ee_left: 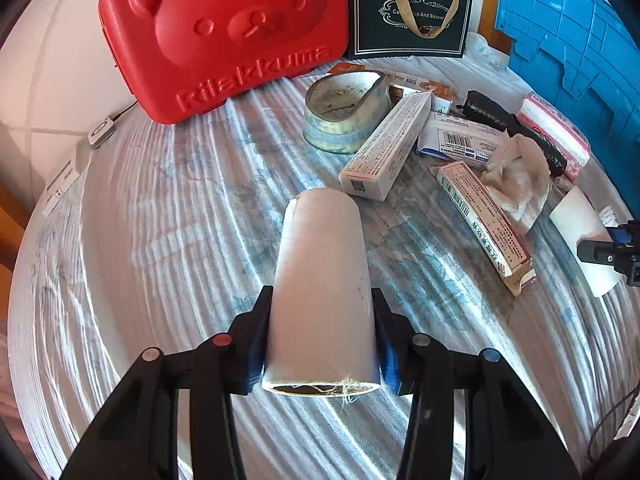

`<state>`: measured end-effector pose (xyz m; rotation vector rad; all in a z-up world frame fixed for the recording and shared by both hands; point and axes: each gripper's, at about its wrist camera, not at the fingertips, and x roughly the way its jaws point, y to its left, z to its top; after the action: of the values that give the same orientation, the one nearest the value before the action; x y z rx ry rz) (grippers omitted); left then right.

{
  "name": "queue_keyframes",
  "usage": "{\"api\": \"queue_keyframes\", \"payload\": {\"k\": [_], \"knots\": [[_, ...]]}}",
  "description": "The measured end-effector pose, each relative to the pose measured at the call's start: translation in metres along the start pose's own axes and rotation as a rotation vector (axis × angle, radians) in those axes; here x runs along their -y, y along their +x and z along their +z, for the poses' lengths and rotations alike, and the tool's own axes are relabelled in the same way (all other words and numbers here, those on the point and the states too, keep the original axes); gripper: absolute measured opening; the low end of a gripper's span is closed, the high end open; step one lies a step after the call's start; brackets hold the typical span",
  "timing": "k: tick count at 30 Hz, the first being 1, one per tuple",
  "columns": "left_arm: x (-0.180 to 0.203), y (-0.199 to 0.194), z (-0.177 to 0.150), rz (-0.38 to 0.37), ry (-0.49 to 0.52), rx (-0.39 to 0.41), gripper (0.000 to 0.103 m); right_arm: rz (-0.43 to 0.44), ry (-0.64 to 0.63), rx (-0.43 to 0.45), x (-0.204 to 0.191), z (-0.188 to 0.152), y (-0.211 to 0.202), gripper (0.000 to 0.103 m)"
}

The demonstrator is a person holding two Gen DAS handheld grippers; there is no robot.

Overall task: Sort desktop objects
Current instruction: 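Grasp a white paper roll with the left tool while the right tool grasps another roll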

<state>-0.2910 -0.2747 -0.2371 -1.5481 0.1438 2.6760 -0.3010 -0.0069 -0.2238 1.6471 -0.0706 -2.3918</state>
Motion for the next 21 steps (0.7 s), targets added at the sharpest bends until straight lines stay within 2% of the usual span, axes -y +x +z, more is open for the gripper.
{"api": "queue_keyframes", "payload": {"k": [3,8,13,16,21], "knots": [[-0.001,0.014,-0.005,0.007,0.006,-0.052,0.045,-0.009,-0.003,-0.033,0.003,-0.001,0.006,0.045],[-0.004,0.015,-0.006,-0.014,-0.016,-0.023,0.045,-0.026,-0.016,-0.051,-0.001,0.002,0.014,0.045],[-0.004,0.006,-0.002,-0.028,-0.042,-0.020,0.045,-0.046,-0.086,-0.040,-0.008,0.003,0.016,0.044],[0.003,-0.014,0.000,-0.026,-0.011,0.019,0.045,-0.089,-0.141,0.006,-0.013,0.000,0.003,0.044],[0.025,-0.051,0.013,0.012,0.061,0.067,0.045,-0.080,-0.150,0.096,-0.013,0.002,-0.027,0.044]]}}
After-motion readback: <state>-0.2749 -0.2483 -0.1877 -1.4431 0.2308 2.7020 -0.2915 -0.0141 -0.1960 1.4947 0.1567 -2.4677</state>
